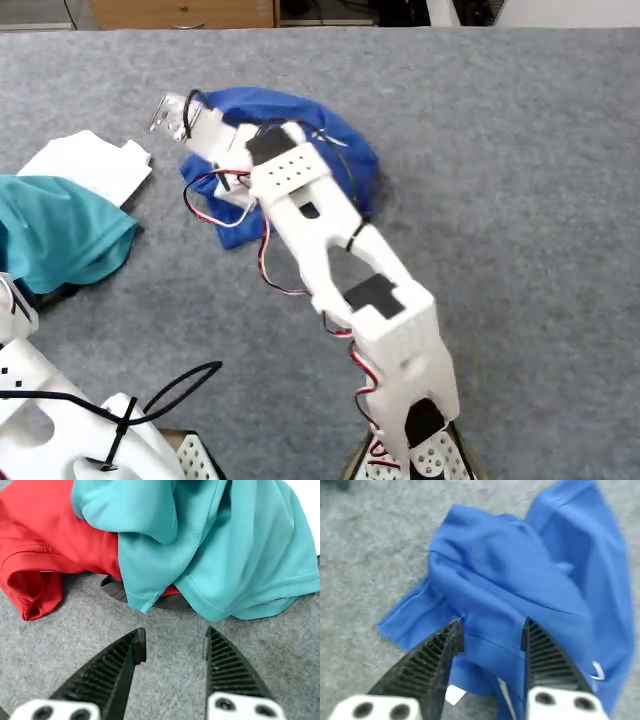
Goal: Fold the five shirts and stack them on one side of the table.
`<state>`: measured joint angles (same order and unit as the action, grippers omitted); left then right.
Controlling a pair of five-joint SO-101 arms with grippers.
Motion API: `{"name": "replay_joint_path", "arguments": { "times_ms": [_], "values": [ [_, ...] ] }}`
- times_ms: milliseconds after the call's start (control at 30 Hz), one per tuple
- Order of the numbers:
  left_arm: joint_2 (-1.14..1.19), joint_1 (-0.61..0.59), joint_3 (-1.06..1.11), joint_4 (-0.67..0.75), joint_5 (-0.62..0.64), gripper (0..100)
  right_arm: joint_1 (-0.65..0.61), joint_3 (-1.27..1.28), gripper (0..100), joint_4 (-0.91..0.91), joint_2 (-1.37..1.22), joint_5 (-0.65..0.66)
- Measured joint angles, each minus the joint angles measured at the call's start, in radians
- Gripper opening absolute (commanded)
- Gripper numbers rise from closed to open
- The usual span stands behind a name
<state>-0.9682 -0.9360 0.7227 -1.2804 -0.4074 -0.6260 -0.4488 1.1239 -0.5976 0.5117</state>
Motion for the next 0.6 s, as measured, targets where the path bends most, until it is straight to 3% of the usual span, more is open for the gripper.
{"name": "replay_joint_path", "arguments": {
  "times_ms": [233,333,400,600],
  "values": [
    [0.000,0.000,0.000,0.000,0.000,20,0.000,-0.106,17.9,0.003,-0.186,0.000],
    [0.000,0.000,0.000,0.000,0.000,20,0.009,-0.192,6.4,0.038,-0.233,0.000],
    [0.000,0.000,0.000,0.000,0.000,20,0.021,-0.259,0.1,0.089,-0.242,0.000],
    [0.000,0.000,0.000,0.000,0.000,20,0.023,-0.499,0.2,0.347,-0.244,0.000]
  ]
}}
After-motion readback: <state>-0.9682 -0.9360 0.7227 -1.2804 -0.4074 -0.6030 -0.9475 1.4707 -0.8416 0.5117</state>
